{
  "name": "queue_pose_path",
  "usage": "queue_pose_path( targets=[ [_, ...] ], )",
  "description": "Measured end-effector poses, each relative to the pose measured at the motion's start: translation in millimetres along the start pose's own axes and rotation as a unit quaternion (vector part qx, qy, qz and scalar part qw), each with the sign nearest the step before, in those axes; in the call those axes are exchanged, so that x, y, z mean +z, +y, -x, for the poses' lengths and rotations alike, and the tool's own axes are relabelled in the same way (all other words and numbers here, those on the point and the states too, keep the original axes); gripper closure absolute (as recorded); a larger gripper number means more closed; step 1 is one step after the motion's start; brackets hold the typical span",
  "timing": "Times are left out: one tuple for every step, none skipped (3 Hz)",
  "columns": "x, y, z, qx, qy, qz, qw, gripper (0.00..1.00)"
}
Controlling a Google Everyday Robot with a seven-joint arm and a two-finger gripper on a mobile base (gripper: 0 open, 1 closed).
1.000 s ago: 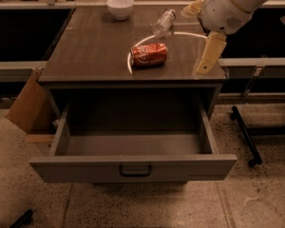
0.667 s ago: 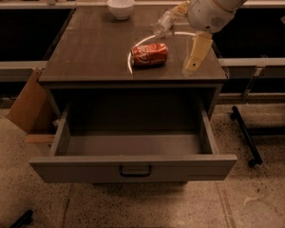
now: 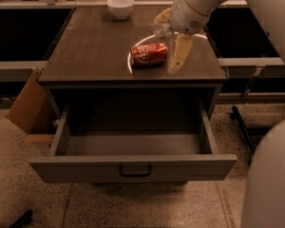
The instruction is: Place coke can into top drawer
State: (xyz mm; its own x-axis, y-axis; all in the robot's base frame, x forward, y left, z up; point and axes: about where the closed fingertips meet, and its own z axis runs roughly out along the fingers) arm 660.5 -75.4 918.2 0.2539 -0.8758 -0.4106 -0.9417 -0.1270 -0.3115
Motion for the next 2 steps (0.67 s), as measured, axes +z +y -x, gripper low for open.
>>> queue_pose_path(
  targets=[
    [22, -13, -7, 0.009, 0.01, 0.012, 0.9998, 0.0],
    [42, -23, -9, 0.012, 0.017, 0.025, 0.9995, 0.0]
  ],
)
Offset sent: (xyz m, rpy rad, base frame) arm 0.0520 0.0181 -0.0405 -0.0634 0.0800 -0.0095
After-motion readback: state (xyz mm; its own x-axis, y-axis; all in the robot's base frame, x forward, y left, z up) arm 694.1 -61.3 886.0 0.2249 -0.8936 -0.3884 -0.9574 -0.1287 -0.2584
